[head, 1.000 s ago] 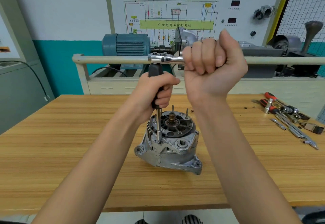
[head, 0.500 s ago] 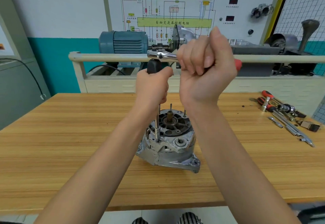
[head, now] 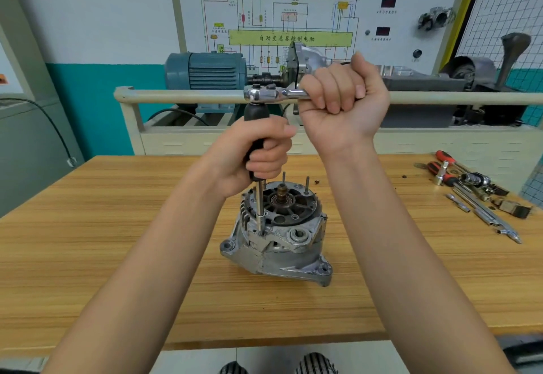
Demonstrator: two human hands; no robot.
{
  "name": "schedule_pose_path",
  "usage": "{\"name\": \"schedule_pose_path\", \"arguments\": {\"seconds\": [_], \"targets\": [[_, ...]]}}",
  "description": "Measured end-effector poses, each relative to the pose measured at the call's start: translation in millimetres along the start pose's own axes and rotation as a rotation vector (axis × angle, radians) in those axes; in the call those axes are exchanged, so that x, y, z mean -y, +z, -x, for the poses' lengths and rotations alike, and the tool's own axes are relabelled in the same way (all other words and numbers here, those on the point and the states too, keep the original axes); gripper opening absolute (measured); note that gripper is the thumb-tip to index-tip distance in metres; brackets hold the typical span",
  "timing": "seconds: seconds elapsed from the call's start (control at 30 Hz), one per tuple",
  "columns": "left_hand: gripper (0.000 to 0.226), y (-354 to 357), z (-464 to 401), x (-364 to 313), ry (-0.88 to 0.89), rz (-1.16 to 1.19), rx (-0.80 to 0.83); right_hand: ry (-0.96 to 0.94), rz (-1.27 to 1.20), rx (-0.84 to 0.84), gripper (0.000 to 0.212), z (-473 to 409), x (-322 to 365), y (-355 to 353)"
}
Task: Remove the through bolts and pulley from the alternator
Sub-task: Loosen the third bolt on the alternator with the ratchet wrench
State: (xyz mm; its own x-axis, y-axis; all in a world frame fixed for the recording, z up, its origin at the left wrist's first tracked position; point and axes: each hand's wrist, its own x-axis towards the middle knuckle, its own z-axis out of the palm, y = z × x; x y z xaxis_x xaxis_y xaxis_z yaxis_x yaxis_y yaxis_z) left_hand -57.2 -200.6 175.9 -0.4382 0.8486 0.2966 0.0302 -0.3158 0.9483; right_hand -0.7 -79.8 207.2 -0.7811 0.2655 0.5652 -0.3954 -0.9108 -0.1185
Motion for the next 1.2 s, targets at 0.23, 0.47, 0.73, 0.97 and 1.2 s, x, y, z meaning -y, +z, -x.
{"name": "schedule_pose_path", "arguments": {"seconds": [0.23,0.47,0.73,0.97,1.2], "targets": [[0.047,13.5,-8.8,6.0,0.040,-0.112,-0.450,-0.251,0.293,0.100,0.058,13.6,-11.6,3.8],[0.038,27.7,-18.5,14.8,0.139,-0.211,-0.753,-0.632,0.638,0.250,0.037,29.6,-35.0,11.3],[0.040,0.0,1.2,-0.8,0.024,-0.055,-0.128,-0.089,0.198,0.082,0.051,5.3,-4.1,5.1],[0.053,8.7,-5.6,4.5,0.007,-0.065,-0.317,-0.129,0.130,0.034,0.060,4.1,-6.7,0.7],[0.039,26.5,-16.1,16.4,0.189,-0.214,-0.783,-0.559,0.577,0.273,0.038,27.5,-34.2,11.8]]}}
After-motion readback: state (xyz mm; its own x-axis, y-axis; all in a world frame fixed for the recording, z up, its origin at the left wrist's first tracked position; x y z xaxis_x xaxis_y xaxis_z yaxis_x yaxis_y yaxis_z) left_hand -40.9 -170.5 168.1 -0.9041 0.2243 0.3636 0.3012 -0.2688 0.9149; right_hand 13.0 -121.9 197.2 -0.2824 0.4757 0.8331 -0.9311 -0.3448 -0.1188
